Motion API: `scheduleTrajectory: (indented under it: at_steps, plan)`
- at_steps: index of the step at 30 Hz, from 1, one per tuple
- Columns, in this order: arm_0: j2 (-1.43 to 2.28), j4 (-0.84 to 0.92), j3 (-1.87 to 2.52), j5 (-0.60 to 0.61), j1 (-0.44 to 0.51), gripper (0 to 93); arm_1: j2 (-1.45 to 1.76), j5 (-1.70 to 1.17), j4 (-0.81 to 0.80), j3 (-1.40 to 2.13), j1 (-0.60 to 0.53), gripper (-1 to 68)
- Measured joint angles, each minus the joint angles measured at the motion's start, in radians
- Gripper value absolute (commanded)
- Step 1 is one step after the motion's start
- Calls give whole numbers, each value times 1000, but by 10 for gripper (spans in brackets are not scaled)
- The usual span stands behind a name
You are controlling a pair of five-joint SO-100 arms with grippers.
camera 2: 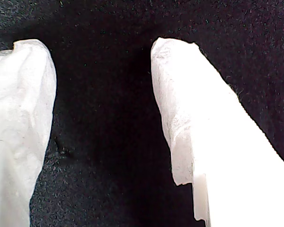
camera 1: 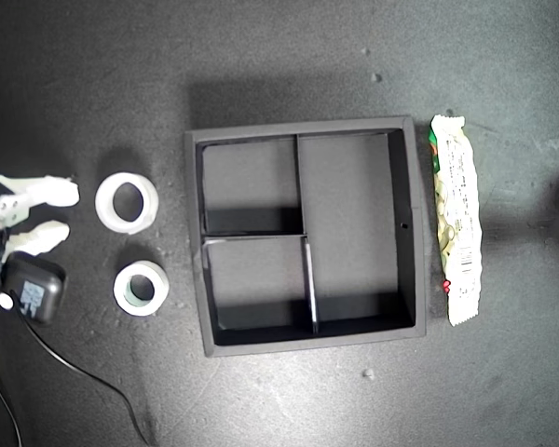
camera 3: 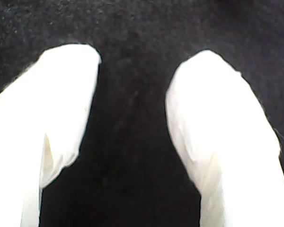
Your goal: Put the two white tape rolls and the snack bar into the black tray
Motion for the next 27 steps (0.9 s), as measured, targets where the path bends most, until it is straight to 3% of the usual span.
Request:
scheduleTrajectory:
  at_steps: [6, 27]
  plan:
    - [0, 0, 0, 57, -52, 115, 0, 0, 0, 0, 0, 131]
    - [0, 0, 0, 60, -58, 115, 0, 0, 0, 0, 0, 131]
